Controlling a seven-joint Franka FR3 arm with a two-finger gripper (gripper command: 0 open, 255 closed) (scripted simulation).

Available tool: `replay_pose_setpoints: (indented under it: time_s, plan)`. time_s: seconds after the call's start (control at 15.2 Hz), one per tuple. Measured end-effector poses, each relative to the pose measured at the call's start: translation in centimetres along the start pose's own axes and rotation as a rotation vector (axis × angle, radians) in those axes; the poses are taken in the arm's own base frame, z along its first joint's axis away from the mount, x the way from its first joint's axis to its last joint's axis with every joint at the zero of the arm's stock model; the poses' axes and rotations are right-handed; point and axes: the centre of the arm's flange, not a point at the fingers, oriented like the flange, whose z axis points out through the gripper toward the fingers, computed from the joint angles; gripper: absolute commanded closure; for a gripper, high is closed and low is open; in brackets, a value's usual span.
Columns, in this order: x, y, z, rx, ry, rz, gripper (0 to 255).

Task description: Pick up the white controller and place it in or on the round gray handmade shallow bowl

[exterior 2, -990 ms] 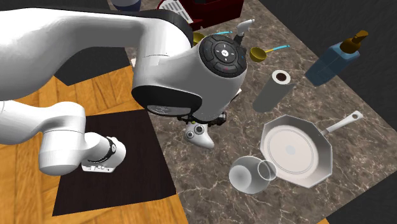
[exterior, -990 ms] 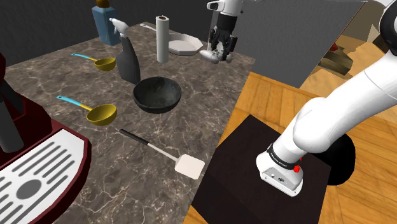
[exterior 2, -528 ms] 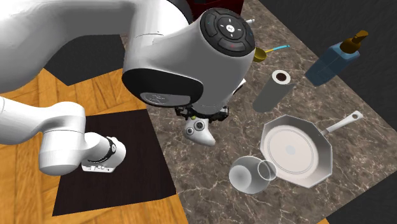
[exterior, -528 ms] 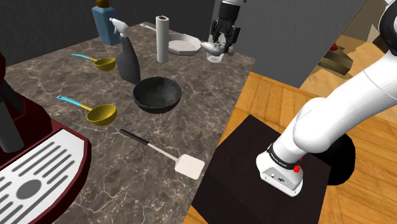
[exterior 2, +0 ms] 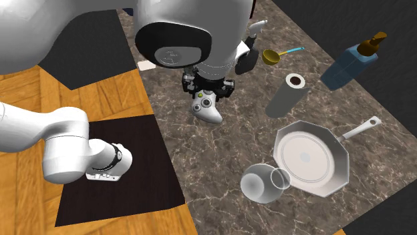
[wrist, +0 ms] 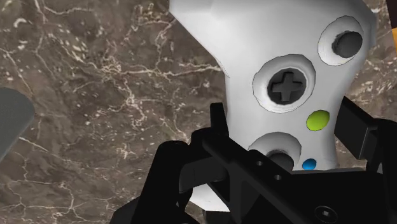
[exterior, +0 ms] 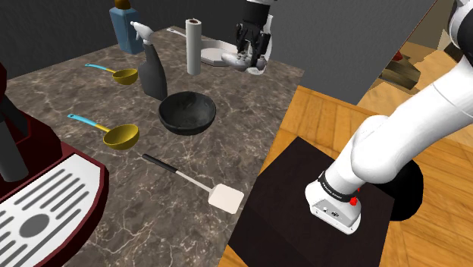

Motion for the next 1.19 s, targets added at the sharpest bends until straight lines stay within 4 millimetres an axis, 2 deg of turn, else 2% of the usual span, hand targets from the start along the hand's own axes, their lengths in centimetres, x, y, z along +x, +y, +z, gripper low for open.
replay_pose_setpoints:
  time_s: [1.19]
  plan:
    - [22.8,-4.7,2.8,0.000,-0.001,0.000,255]
